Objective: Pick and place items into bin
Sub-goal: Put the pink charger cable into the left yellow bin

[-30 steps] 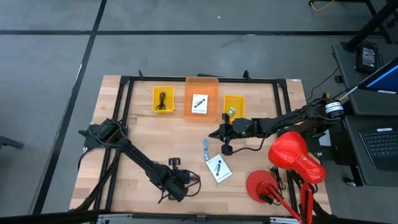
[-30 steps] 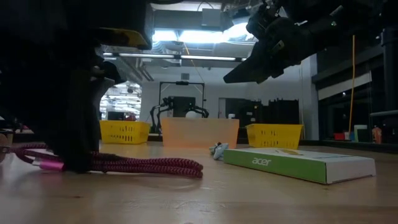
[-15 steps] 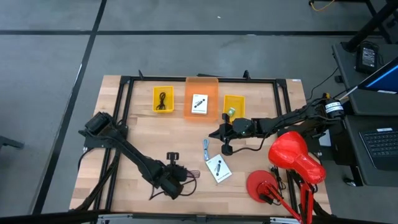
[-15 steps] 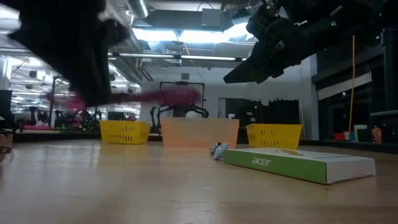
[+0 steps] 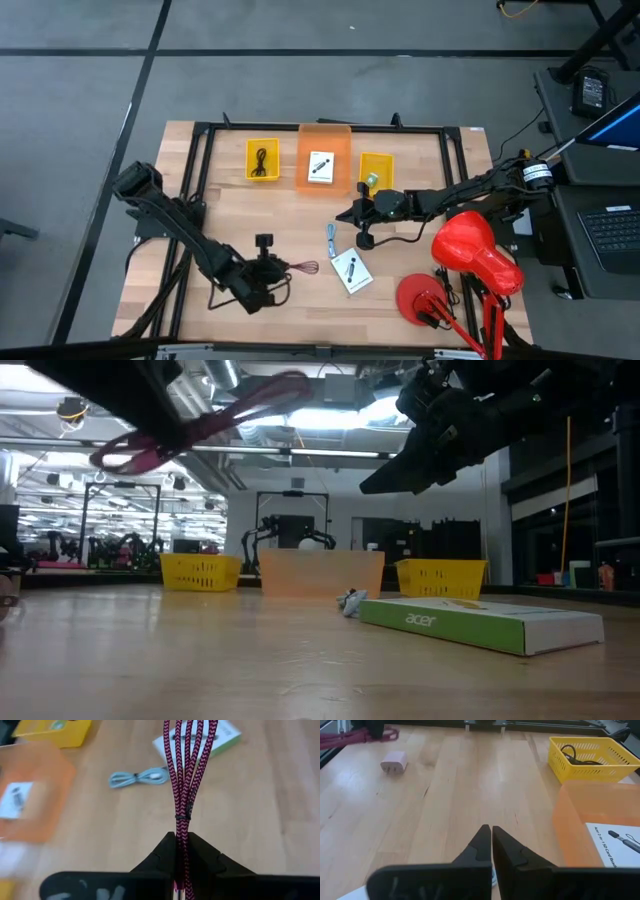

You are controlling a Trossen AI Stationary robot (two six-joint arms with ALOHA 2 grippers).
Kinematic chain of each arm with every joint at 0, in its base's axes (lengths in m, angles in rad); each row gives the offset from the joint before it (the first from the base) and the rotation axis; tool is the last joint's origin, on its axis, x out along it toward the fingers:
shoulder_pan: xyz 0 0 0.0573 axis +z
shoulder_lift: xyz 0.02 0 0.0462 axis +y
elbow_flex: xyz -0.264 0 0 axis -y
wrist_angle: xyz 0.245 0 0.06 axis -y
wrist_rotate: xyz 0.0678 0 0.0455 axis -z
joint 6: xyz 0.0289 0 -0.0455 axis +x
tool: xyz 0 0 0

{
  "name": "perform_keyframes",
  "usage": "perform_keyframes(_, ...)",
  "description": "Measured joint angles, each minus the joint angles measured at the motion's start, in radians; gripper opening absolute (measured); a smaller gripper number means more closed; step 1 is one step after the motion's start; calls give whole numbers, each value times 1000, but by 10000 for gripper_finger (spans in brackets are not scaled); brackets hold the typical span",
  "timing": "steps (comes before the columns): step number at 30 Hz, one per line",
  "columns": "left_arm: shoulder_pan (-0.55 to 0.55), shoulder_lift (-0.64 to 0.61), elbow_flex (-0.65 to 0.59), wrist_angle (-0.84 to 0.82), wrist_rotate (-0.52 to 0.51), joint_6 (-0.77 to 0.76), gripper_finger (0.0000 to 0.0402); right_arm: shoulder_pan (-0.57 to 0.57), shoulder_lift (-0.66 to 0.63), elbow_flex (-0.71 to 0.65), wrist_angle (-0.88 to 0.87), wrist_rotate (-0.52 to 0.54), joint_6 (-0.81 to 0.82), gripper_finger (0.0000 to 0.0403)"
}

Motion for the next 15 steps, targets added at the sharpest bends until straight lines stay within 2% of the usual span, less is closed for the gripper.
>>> perform_keyframes(6, -12, -60, -171, 388, 10, 183, 24, 0, 0, 0, 1, 0, 1, 0)
perform_keyframes(9, -7, -97, -241, 529, 21, 285, 24, 0, 0, 0, 1, 0, 2, 0)
perform_keyframes(15, 10, -167, -432, 875, 86, 353, 24, 0, 0, 0, 1, 0, 3, 0)
